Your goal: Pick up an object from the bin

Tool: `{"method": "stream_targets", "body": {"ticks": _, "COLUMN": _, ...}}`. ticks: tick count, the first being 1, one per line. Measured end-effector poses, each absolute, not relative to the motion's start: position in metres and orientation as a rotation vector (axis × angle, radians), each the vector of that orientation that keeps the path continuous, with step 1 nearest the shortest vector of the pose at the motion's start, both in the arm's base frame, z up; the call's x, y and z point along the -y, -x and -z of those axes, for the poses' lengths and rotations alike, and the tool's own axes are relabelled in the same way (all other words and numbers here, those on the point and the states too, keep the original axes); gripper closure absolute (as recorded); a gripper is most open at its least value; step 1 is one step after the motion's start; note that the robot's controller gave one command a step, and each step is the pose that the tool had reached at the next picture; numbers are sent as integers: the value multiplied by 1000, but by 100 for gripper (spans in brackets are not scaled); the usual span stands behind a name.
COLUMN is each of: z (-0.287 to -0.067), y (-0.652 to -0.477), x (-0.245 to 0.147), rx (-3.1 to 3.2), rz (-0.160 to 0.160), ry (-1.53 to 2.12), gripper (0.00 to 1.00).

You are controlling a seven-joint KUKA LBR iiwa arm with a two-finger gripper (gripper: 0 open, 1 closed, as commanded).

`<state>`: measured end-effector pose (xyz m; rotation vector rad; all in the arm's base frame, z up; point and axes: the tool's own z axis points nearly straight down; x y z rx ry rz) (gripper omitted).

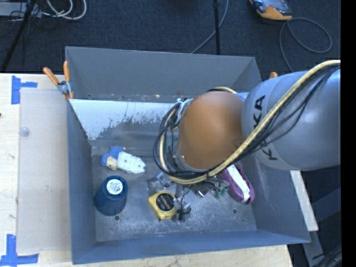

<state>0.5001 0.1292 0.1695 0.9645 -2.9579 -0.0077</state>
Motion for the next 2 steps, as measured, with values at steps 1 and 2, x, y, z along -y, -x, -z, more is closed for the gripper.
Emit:
{"method": "stream_targets", "body": {"ticks": 1, "z": -191, "y": -506, "x": -123, "rx": 2975, "rz": 3, "ry": -974, "gripper": 100}}
{"method": "stream_targets", "body": {"ticks": 2, "z": -136, "y": -489, "x": -118, "rx": 2976, "rz": 6, "ry": -913, "gripper": 100}}
